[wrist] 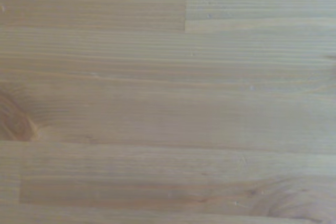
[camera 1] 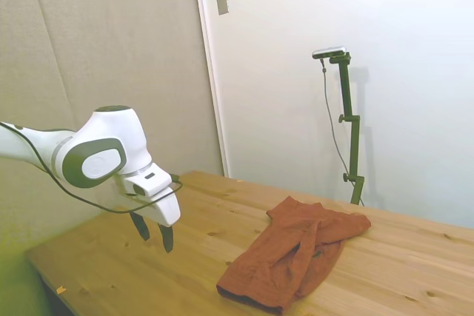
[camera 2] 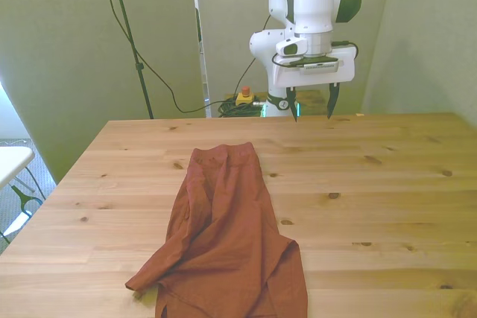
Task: Unfold the shorts
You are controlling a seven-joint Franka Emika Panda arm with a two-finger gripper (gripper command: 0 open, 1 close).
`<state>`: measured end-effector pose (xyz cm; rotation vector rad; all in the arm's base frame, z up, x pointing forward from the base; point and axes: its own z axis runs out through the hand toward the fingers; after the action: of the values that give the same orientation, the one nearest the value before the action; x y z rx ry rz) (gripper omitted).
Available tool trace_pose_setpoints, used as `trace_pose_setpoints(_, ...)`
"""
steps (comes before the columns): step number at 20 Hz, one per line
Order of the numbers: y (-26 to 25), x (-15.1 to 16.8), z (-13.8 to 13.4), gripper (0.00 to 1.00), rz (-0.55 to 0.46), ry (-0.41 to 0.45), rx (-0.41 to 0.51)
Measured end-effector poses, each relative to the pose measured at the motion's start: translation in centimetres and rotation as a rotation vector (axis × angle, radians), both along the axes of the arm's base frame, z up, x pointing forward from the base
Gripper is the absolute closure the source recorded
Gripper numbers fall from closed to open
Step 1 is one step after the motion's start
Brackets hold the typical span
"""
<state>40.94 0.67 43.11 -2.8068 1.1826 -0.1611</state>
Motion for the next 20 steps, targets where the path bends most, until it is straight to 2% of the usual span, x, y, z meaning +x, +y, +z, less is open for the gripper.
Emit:
trace_pose_setpoints(4, -1.2, 0.3, 0.3, 0.0, -0.012, -0.005, -0.006)
trace_pose_setpoints(7, -5.1, 0.9, 1.9, 0.0, -0.058, -0.036, -0.004)
trace_pose_setpoints(13, -17.6, 0.1, 4.5, 0.0, -0.167, -0.057, -0.006)
trace_pose_setpoints(17, -27.7, -1.5, 3.4, 0.0, -0.24, -0.048, -0.025)
trace_pose_setpoints(20, -32.5, -1.3, 1.9, 0.0, -0.263, -0.046, 0.009)
